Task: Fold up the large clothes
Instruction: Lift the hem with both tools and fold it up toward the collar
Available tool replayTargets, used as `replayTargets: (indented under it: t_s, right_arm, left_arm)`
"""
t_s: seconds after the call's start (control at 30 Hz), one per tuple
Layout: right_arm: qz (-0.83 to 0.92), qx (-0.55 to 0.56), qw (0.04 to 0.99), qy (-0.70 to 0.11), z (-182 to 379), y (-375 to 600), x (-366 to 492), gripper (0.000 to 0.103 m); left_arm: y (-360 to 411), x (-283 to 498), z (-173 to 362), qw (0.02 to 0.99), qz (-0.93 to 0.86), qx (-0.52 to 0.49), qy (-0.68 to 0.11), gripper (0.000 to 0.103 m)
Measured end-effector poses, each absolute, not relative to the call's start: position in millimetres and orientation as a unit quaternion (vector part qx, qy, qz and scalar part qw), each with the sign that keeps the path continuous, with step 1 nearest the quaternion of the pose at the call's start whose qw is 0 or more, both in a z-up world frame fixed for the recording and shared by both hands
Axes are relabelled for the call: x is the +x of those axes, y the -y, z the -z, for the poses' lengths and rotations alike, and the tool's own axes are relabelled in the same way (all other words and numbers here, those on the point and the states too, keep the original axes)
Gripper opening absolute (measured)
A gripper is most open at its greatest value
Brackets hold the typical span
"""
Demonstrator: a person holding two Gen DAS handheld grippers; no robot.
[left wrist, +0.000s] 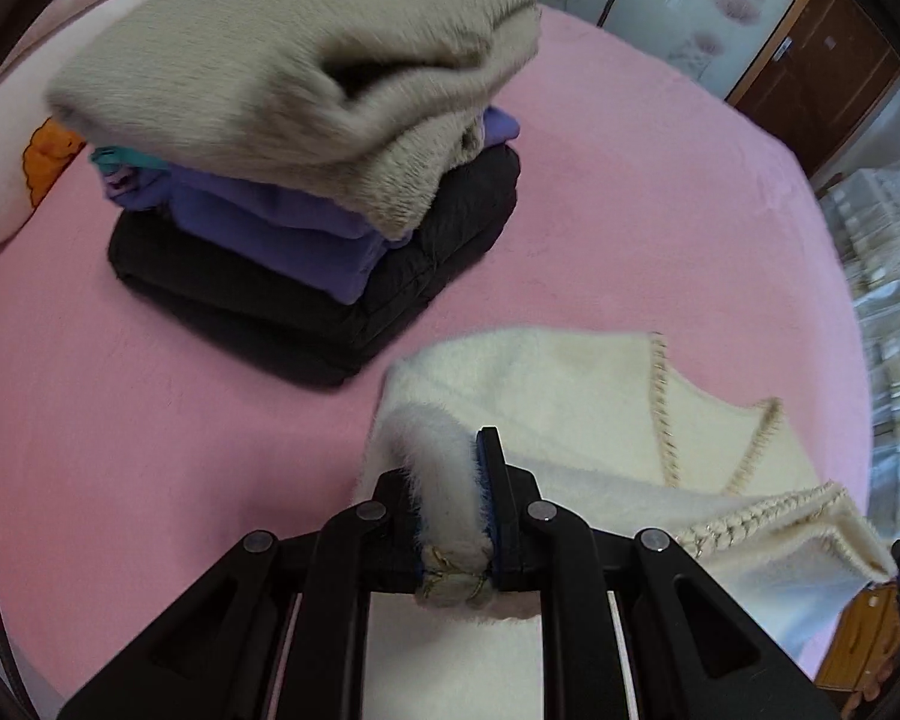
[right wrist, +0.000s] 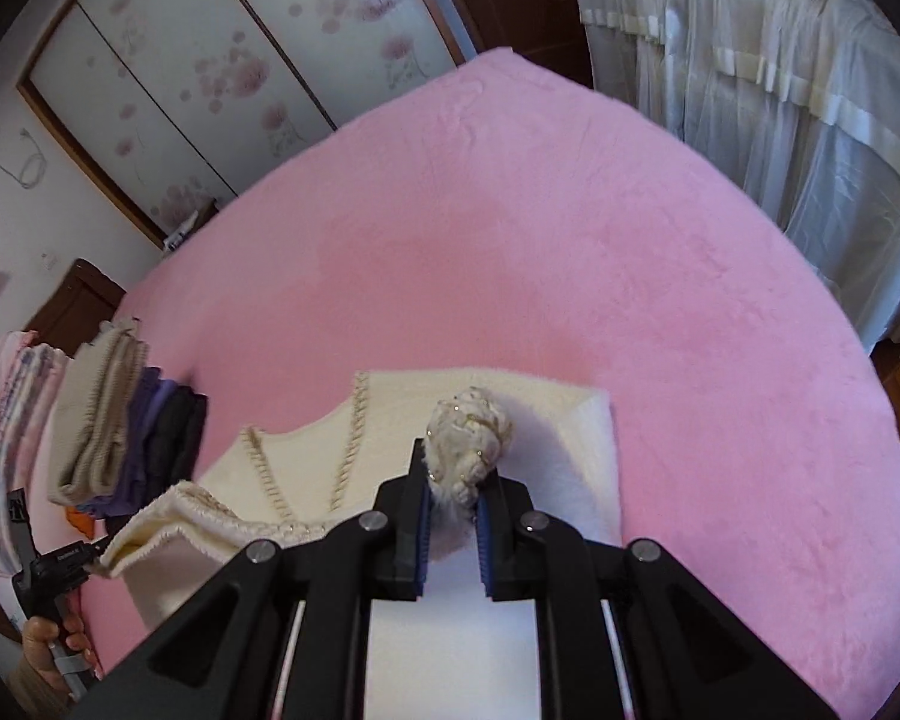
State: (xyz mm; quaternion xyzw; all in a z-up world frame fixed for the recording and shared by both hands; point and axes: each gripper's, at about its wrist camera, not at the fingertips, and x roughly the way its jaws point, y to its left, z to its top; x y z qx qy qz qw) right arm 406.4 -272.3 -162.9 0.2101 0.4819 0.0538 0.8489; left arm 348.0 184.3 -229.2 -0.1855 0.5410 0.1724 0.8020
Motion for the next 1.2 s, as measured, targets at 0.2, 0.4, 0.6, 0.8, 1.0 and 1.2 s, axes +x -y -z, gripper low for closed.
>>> replayTargets:
  t_s: [0.2,0.4,0.6,0.8,1.0,1.2]
  right_arm:
    - [-0.034,0.208,0.830,-0.517,223.0,267.5,462.4,0.011]
    - [-0.047,0.173,0.808,-0.562,256.4,253.0,478.7,0.048]
    - [-0.104,0.180,0.833,-0.512,221.3,262.1,459.4,0.073]
    - [-0.092,0.074,0.856,-0.504,222.0,269.7,449.0,0.073]
    - [-0.088,0.059,0.850,-0.516,248.3,265.6,463.5,0.073]
    - [-0.095,0.041,0.838,-0.535,273.9,252.7,480.7,0.064]
  left_arm:
    - [-182.3,393.9,287.7,0.777,-0.195,-0.165,-0.575,0.013]
    - [-184.5,410.2,312.7,0.754,-0.187,-0.186,-0.602,0.022]
    - [-179.8,400.8,285.6,0.781,-0.113,-0.158,-0.593,0.034]
    - [-157.3,368.3,239.4,0.849,-0.079,-0.063,-0.518,0.083]
    - [-140.3,349.8,227.6,0.879,-0.075,0.013,-0.472,0.083]
    - [-159.1,382.9,280.1,0.857,-0.117,0.020,-0.502,0.083]
